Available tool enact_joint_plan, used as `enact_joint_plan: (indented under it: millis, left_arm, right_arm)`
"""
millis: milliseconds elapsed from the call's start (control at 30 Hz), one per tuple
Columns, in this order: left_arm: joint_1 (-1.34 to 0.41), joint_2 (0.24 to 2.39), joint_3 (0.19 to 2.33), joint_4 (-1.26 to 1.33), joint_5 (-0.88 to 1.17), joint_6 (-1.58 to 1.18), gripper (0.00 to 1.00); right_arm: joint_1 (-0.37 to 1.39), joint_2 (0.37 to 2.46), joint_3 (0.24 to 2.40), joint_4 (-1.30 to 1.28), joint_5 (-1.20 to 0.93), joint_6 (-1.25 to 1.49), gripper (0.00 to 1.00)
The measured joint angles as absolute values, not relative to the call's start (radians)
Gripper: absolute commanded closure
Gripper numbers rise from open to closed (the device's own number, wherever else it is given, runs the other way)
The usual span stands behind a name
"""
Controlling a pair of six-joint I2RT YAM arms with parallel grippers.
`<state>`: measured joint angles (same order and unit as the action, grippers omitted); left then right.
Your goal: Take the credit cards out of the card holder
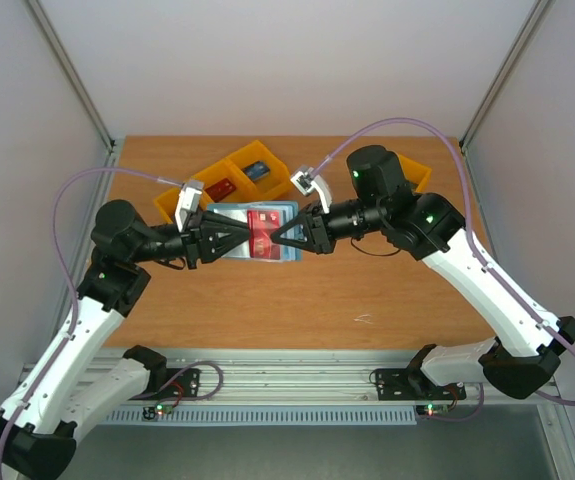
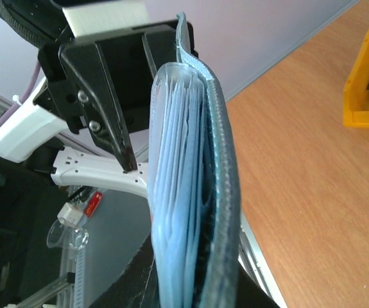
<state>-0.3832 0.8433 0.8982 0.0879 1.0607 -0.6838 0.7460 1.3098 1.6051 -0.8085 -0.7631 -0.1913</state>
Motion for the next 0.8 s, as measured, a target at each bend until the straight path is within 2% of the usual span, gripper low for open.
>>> enact_joint_plan:
  millis: [200, 267, 300, 333, 500, 667, 800]
  left_arm:
    - [-0.402, 0.833, 0.898, -0.020, 1.056, -0.595, 0.77]
    - [-0.405, 0.833, 0.899, -0.033, 1.053, -0.581, 0.85]
    - [-0.407, 0.833, 0.899, -0.036, 1.050, -0.575, 0.97]
    - [-0.410, 0.833, 0.899, -0.041, 1.047, -0.566, 1.00]
    - [-0.414, 0.834, 0.901, -0.045, 1.044, -0.559, 1.00]
    - [-0.416, 0.829, 0.901, -0.047, 1.044, -0.560, 1.00]
    - [-0.417, 0.824, 0.901, -0.047, 1.053, -0.568, 1.00]
  right_arm:
    - [0.746, 1.319, 1.607, -0.801, -0.765, -0.180, 0.99]
    - [0.746, 1.323, 1.608, -0.802, -0.768, -0.179, 0.99]
    - [0.746, 1.325, 1.611, -0.806, -0.772, -0.179, 0.99]
    - [0.746, 1.328, 1.615, -0.812, -0.778, -0.179, 0.99]
    - [0.746, 1.328, 1.628, -0.831, -0.786, -0.186, 0.97]
    - [0.744, 1.321, 1.628, -0.841, -0.775, -0.208, 0.81]
    - [0.739, 1.321, 1.628, -0.856, -0.765, -0.223, 0.78]
